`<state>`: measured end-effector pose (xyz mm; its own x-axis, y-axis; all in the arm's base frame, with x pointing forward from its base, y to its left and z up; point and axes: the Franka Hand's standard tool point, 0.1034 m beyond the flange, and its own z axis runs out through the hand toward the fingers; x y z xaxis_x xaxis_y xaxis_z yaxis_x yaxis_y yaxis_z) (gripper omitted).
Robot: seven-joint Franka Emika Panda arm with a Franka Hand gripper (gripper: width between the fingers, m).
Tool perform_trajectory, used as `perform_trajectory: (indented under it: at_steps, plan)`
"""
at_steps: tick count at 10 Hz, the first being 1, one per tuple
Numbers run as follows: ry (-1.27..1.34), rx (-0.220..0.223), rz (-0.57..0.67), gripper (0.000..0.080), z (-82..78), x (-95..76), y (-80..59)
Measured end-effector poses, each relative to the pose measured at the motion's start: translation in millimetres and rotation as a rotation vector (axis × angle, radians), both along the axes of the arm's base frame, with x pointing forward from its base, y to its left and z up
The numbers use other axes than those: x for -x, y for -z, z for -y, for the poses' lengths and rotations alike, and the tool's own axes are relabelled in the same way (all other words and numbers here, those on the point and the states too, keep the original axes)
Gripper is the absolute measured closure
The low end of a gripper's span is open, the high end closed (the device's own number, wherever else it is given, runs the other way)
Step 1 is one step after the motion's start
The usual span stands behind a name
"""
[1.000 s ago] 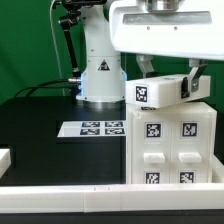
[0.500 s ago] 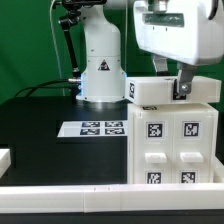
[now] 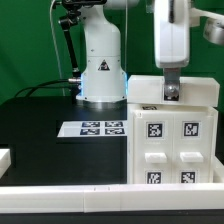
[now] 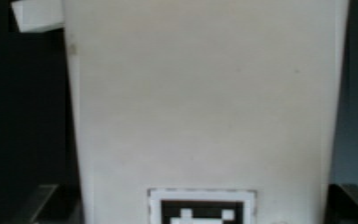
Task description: Assemble cabinet
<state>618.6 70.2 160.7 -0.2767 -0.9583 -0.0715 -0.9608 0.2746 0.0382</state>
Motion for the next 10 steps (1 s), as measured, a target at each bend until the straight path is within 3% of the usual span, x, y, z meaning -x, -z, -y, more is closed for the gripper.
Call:
perform_trajectory:
  at_steps: [4,5,10]
  plan:
    - [0.056,-0.019,-0.004,0.0236,-6.3,0.3,0.2]
    - [0.047,-0.02,-0.003,0.0055,-6.5,0.3,-0.1]
    - [-0.084,-0.054,0.043,0.0003,-10.0,-0.8,-23.7]
